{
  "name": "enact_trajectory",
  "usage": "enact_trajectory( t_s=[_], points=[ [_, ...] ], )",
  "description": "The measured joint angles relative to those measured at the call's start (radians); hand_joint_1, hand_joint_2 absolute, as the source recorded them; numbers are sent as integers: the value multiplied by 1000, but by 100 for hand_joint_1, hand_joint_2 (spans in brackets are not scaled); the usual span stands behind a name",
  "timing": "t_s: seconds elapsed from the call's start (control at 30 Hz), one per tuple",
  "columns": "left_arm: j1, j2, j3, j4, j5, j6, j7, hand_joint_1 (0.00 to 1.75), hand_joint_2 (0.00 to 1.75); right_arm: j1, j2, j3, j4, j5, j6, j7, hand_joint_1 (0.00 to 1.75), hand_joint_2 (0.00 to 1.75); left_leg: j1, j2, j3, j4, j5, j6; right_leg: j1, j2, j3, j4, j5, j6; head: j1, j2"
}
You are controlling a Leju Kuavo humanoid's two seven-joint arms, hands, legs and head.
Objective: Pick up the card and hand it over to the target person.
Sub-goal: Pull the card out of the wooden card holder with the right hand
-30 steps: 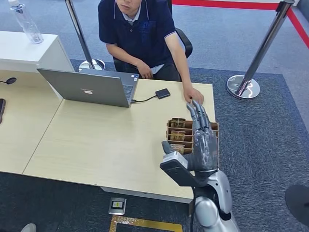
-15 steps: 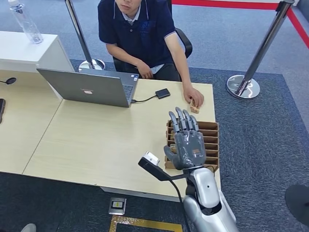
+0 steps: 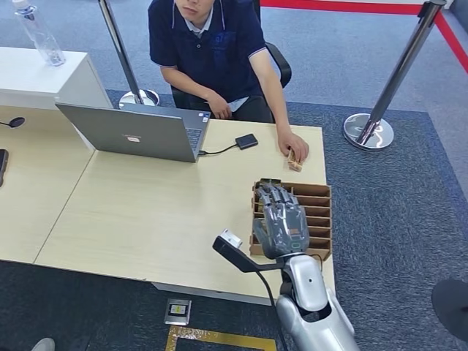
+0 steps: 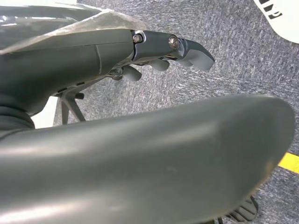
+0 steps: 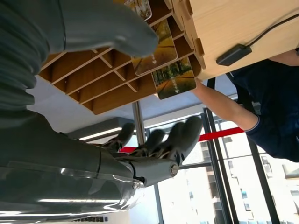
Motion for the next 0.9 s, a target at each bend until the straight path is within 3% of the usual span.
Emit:
enact_trajectory(
  t_s=[0.27, 0.6, 0.9],
  points=[
    [-1, 0, 0, 1, 0, -1, 2, 0, 0, 5, 4, -4, 15, -1, 5, 1, 117, 175, 0, 0, 0, 0, 0, 0, 0, 0, 0, 0, 0, 0, 0, 0],
    [0, -3, 4, 2, 4, 1, 5, 0, 0, -9, 13, -20, 57, -9, 5, 2, 78, 175, 0, 1, 0, 0, 0, 0, 0, 1, 0, 0, 0, 0, 0, 0],
    [-1, -3, 8, 3, 7, 0, 6, 0, 0, -40, 28, -39, 139, -16, -17, -13, 79, 175, 0, 2, -1, 0, 1, 0, 0, 1, -1, 0, 1, 0, 0, 0]
  ],
)
